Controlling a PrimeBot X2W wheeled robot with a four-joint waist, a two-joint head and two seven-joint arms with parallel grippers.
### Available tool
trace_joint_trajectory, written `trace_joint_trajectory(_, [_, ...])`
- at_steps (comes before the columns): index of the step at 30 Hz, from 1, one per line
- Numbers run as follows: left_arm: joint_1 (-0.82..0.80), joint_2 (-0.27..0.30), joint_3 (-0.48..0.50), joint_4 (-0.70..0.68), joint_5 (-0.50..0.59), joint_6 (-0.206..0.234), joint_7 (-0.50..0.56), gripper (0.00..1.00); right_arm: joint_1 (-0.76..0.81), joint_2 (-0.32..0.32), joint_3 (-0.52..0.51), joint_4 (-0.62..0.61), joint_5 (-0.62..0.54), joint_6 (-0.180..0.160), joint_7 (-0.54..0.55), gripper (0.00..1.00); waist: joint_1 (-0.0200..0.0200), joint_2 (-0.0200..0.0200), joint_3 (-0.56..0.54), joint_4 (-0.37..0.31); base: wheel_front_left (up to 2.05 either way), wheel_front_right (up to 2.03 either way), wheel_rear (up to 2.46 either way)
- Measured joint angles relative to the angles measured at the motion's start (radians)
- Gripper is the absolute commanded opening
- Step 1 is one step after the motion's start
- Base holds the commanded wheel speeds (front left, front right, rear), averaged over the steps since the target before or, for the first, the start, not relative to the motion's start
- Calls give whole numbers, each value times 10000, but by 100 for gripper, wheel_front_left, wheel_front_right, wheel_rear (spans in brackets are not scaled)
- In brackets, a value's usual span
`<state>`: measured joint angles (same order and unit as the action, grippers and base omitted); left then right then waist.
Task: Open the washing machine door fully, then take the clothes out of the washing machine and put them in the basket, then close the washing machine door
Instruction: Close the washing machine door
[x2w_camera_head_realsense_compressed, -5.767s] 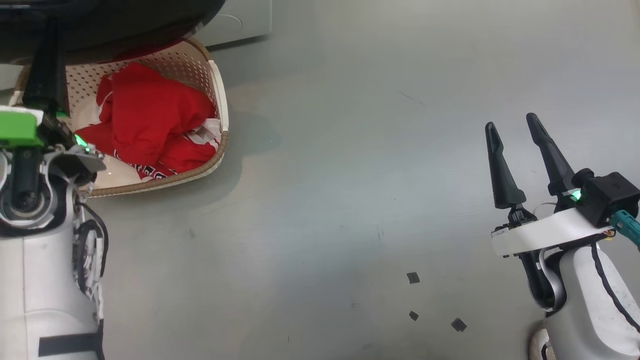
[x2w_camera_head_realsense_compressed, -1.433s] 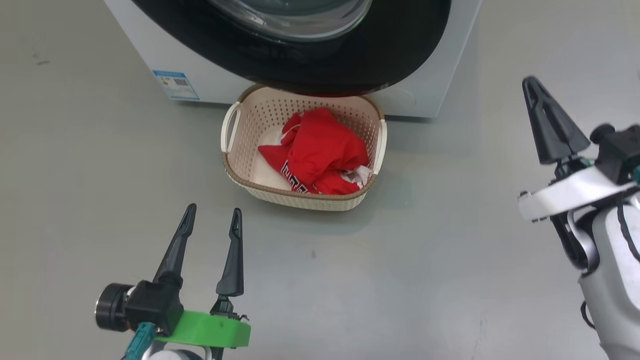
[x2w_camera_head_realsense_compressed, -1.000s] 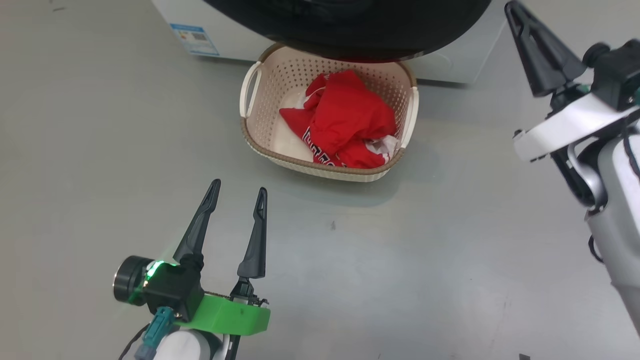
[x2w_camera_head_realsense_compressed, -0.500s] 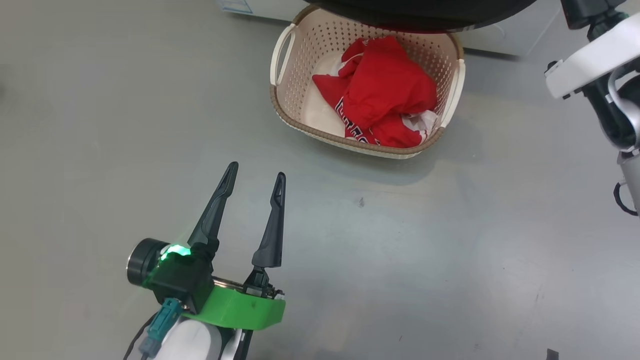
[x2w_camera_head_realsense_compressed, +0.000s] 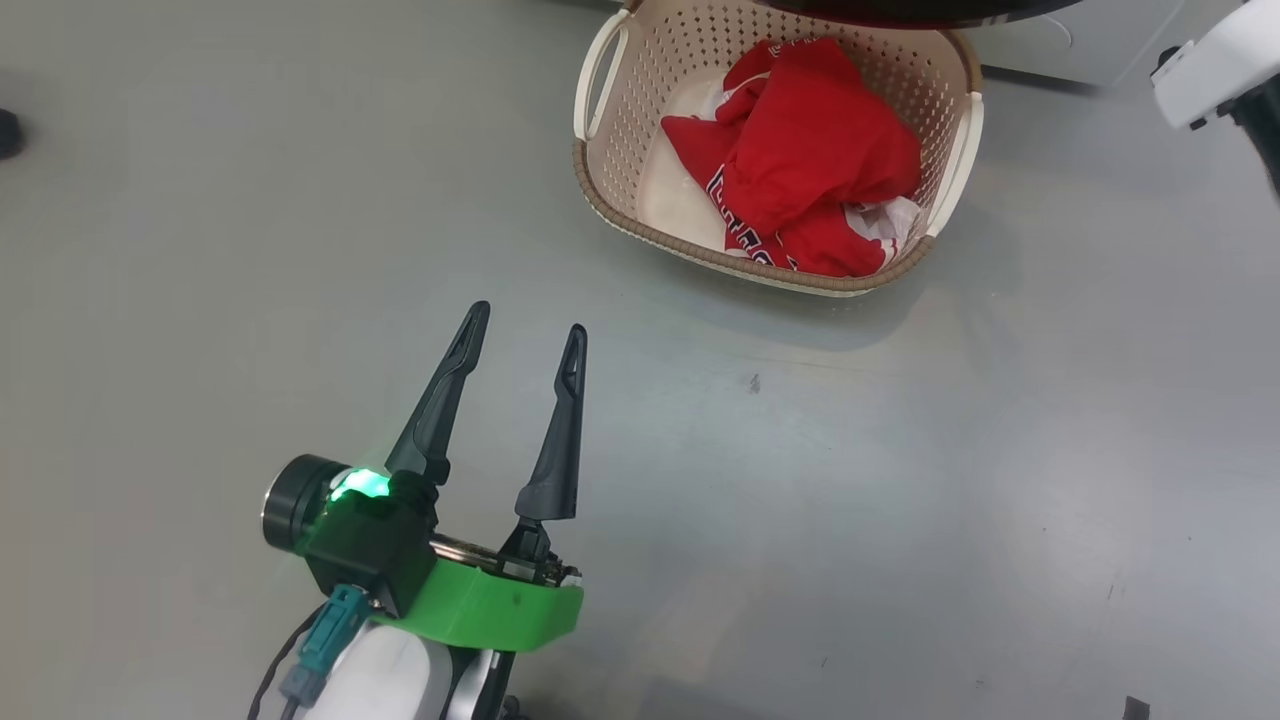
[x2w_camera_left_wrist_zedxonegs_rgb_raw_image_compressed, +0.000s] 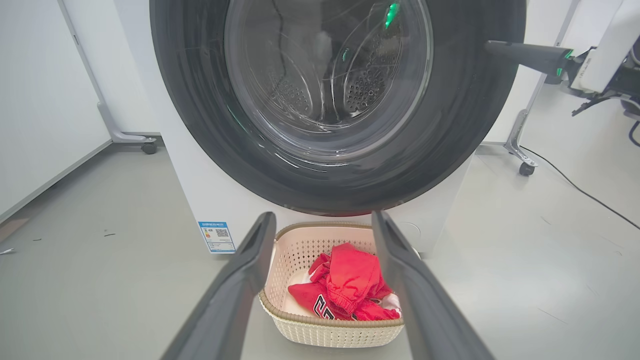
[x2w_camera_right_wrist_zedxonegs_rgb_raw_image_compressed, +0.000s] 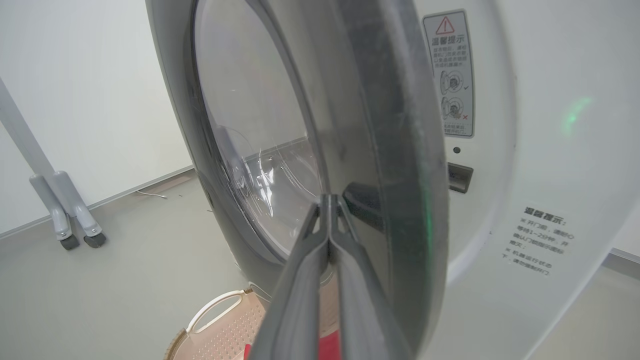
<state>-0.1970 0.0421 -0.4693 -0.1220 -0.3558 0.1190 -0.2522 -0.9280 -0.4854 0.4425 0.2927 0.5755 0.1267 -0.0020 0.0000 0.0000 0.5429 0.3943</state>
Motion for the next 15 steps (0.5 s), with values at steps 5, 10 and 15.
trace_joint_trajectory(5, [-64,-6,-171,-73,-77,2,0,100,-479,-245,192,169,63,40,69,0,1,0,134,122,0,0,0])
trace_joint_trajectory(10, [-104,-8,-278,-136,-234,2,0,100,-1104,-499,224,382,63,42,69,0,0,0,281,240,0,0,0])
trace_joint_trajectory(15, [-232,-12,-441,-161,-234,2,0,100,-1686,-656,167,669,67,42,69,0,0,0,439,356,0,0,0])
